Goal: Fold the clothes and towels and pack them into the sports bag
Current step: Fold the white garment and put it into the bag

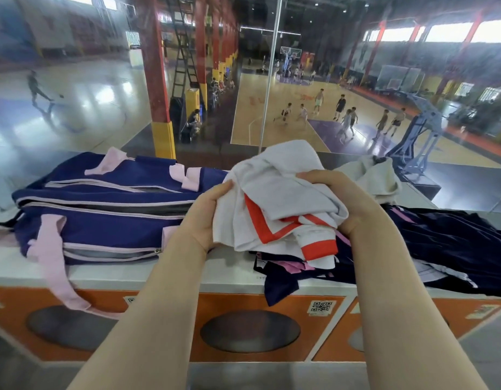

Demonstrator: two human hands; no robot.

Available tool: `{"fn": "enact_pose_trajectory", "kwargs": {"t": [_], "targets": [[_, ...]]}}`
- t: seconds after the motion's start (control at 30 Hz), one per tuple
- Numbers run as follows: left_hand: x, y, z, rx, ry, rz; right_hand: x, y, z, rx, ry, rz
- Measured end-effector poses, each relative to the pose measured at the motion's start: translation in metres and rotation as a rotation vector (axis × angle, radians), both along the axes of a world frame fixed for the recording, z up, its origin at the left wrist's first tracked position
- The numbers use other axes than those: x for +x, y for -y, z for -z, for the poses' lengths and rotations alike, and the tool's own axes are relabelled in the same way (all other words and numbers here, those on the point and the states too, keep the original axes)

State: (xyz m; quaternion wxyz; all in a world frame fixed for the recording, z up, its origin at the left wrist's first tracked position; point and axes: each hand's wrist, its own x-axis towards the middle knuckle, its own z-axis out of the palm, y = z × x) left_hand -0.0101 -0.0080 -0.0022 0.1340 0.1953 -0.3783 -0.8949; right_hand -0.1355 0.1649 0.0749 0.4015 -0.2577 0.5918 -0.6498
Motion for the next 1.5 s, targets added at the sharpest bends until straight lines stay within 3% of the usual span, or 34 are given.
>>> {"fn": "enact_pose_trajectory", "kwargs": {"t": [0.1,0.23,0.4,0.5,0.6,0.77,0.83,0.97,1.13,1.2,1.3,1.4,1.5], "targets": [[-0.009,0.005,0.001,-0.041,0.068,-0.107,-0.008,-0.001,0.008,0.153,-0.111,0.088],[-0.022,-0.004,-0.006,-0.185,0.188,-0.299,-0.009,0.012,0.024,0.388,-0.41,0.336],[-0.043,-0.031,-0.029,-0.464,0.202,-0.354,0.001,0.028,0.033,0.476,-0.569,0.529],[-0.05,-0.052,-0.039,-0.449,0.173,-0.274,-0.001,0.031,0.034,0.387,-0.516,0.602],[-0.053,-0.064,-0.038,-0.479,0.078,-0.235,0.002,0.038,0.028,0.242,-0.336,0.596],[-0.063,-0.07,-0.036,-0.989,0.092,-0.326,0.01,0.05,0.033,0.077,-0.172,0.472],[-0.059,-0.07,-0.034,-0.915,0.123,-0.234,0.009,0.048,0.037,0.04,-0.127,0.425],[-0.047,-0.061,-0.035,-0.504,0.038,-0.092,0.007,0.044,0.043,0.0,-0.11,0.376],[-0.025,-0.043,-0.046,-0.439,-0.028,-0.164,0.011,0.046,0.049,0.079,-0.286,0.435],[-0.016,-0.027,-0.043,-0.534,0.003,-0.149,0.015,0.044,0.048,0.139,-0.363,0.435],[0.015,-0.01,-0.043,-0.689,0.077,-0.101,0.022,0.045,0.046,0.155,-0.327,0.386],[0.053,0.021,-0.036,-1.216,0.269,-0.3,0.027,0.048,0.043,0.139,-0.228,0.303],[0.09,0.063,-0.02,-1.678,0.587,-0.222,0.035,0.055,0.039,0.112,-0.138,0.236]]}}
